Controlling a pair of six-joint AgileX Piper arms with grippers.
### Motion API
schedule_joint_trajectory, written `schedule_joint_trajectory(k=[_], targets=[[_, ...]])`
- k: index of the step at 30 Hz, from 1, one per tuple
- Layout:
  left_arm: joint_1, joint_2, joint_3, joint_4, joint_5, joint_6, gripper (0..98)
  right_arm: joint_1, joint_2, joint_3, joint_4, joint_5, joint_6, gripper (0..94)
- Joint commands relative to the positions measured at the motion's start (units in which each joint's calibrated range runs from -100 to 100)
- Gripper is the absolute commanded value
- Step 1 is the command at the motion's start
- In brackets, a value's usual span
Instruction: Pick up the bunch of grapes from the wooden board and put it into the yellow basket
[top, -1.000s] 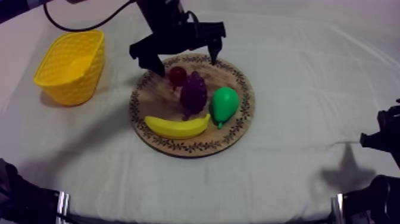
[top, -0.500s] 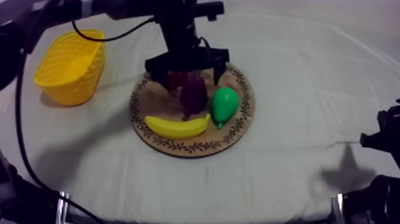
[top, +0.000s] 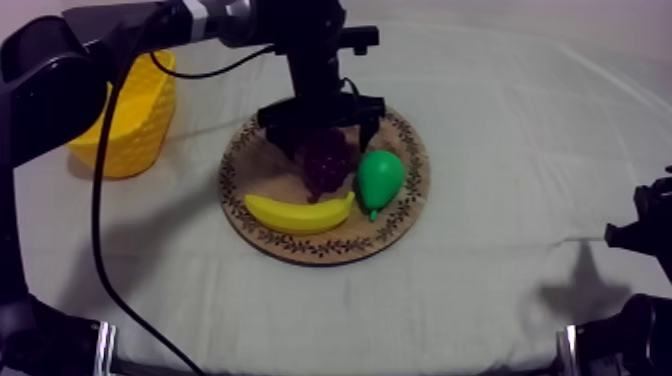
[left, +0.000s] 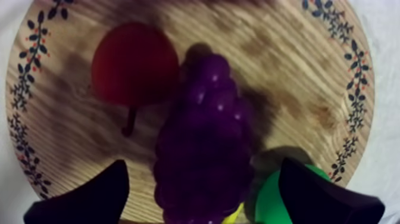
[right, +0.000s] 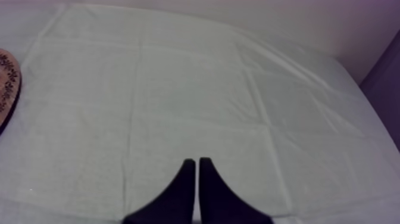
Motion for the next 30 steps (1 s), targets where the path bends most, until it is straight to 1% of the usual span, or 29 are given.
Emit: schedule_joint_trajectory(k=[1, 6, 9, 15, 19, 22, 30], targets=[[-0.1, 0.2, -0.6, 0.04, 0.3, -0.2, 95.3, 0.0, 0.0, 0.0, 0.0, 0.0, 0.0, 0.3], [-0.4, 1.4, -1.4, 0.07, 1.3, -0.8, 91.7, 0.0, 0.0, 0.0, 0.0, 0.0, 0.0, 0.3], [-0.5, 2.1, -1.5, 0.13, 1.7, -1.1, 84.5, 0.0, 0.0, 0.0, 0.0, 0.0, 0.0, 0.3], [-0.6, 3.6, -1.9, 0.45, 2.7, -1.7, 66.6, 0.0, 0.0, 0.0, 0.0, 0.0, 0.0, 0.3], [-0.7, 4.1, -2.2, 0.60, 3.1, -2.1, 59.1, 0.0, 0.0, 0.0, 0.0, 0.0, 0.0, 0.3], [-0.8, 4.1, -2.1, 0.62, 3.3, -2.3, 56.9, 0.0, 0.0, 0.0, 0.0, 0.0, 0.0, 0.3], [-0.8, -0.4, -0.7, 0.19, 3.2, -3.5, 57.6, 0.0, 0.0, 0.0, 0.0, 0.0, 0.0, 0.3]])
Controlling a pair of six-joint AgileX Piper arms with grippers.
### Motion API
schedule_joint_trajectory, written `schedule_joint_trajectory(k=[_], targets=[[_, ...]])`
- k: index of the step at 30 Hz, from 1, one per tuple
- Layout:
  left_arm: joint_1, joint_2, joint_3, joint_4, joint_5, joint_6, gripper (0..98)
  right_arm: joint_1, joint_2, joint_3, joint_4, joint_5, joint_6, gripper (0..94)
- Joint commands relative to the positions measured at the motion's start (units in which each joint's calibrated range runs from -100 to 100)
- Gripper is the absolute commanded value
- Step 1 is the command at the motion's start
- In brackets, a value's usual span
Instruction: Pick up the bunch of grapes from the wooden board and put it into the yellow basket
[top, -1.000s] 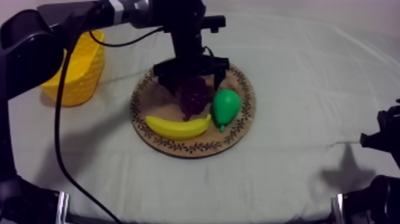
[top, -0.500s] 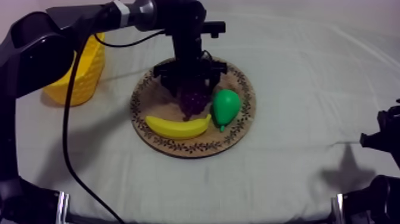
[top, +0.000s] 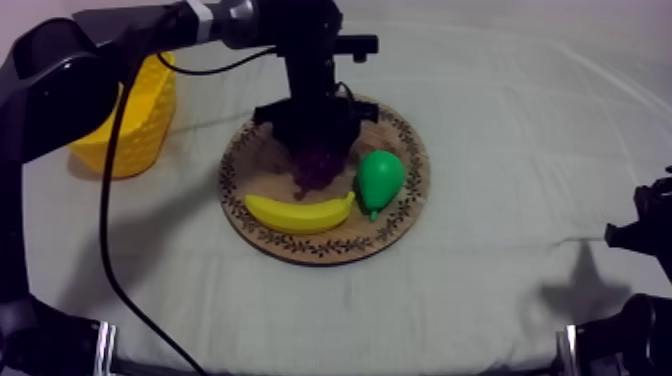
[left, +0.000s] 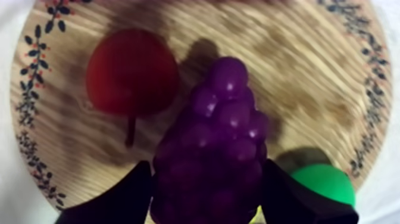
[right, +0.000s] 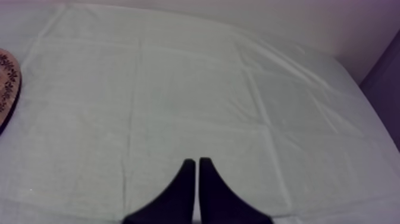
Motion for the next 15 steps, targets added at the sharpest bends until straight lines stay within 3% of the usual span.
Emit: schedule_joint_trajectory(k=[1, 15], targets=[[0.1, -2.5, 0.4, -0.10, 0.0, -0.3, 57.7, 0.0, 0.0, 0.0, 0.0, 0.0, 0.0, 0.3], [0.7, -20.0, 2.0, -0.76, 4.2, -2.2, 60.1, 0.0, 0.0, 0.0, 0.0, 0.0, 0.0, 0.3]])
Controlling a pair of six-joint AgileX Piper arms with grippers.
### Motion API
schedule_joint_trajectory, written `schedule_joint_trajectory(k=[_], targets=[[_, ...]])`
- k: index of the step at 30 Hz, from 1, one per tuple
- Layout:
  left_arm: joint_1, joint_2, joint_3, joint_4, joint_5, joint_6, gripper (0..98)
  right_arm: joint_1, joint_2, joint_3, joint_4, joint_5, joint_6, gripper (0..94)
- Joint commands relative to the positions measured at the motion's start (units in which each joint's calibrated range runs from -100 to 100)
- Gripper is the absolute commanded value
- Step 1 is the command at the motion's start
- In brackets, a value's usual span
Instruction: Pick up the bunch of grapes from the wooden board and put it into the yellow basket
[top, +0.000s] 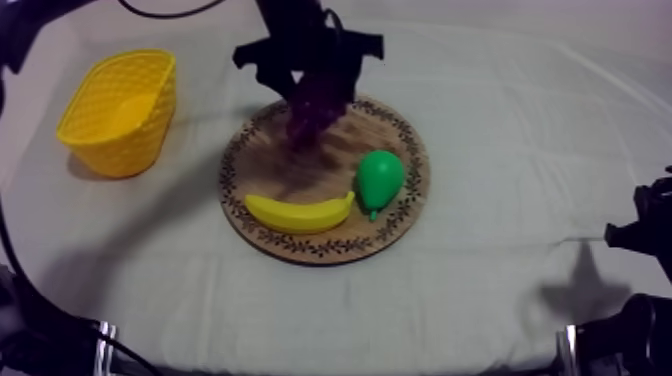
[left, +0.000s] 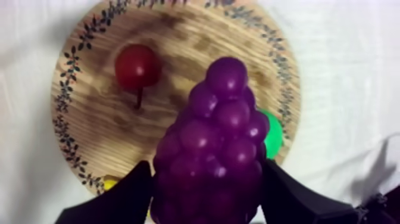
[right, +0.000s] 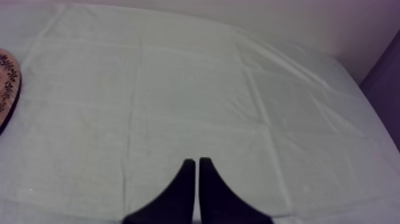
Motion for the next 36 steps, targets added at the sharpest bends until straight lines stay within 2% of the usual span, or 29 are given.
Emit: schedule_joint_trajectory(k=[1, 8, 19, 27, 36], targets=[[-0.2, -2.6, 0.2, -0.17, 0.3, -0.4, 60.2, 0.0, 0.0, 0.0, 0.0, 0.0, 0.0, 0.3], [-3.7, -6.3, 3.5, -1.07, 0.7, -2.6, 60.5, 0.0, 0.0, 0.0, 0.0, 0.0, 0.0, 0.3], [-15.4, -10.0, 10.2, -3.45, 0.2, -7.2, 62.0, 0.0, 0.0, 0.0, 0.0, 0.0, 0.0, 0.3], [-24.1, -12.7, 11.3, -4.39, 1.1, -10.3, 62.4, 0.0, 0.0, 0.0, 0.0, 0.0, 0.0, 0.3], [-29.6, -12.8, 9.5, -5.73, 2.8, -12.1, 62.9, 0.0, 0.0, 0.0, 0.0, 0.0, 0.0, 0.3]])
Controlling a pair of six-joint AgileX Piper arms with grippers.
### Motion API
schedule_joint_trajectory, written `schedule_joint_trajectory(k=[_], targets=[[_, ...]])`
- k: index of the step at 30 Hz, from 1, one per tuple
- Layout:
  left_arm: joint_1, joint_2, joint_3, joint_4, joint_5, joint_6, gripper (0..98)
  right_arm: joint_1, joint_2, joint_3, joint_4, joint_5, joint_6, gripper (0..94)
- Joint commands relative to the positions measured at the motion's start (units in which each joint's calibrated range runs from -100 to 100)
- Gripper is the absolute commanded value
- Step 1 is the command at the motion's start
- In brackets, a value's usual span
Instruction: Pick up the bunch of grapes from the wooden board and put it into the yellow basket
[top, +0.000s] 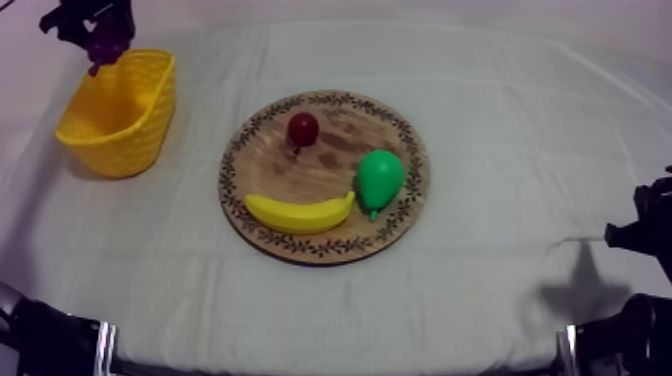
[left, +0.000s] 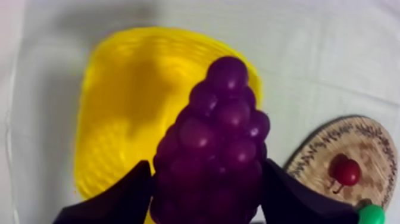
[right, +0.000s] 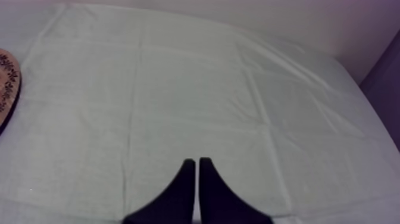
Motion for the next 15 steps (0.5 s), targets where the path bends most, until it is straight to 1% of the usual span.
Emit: schedule_joint_trajectory(k=[1, 10, 12, 15], targets=[[-1.1, 0.4, 0.1, -0.26, 0.1, 0.0, 63.0, 0.0, 0.0, 0.0, 0.0, 0.0, 0.0, 0.3], [-2.1, 5.6, 1.4, -0.68, -1.3, 0.0, 64.0, 0.0, 0.0, 0.0, 0.0, 0.0, 0.0, 0.3], [-2.1, 7.2, 1.8, -0.70, -2.0, 0.2, 65.4, 0.0, 0.0, 0.0, 0.0, 0.0, 0.0, 0.3], [-2.2, 9.7, 2.2, -0.70, -3.0, 0.4, 69.9, 0.0, 0.0, 0.0, 0.0, 0.0, 0.0, 0.3]])
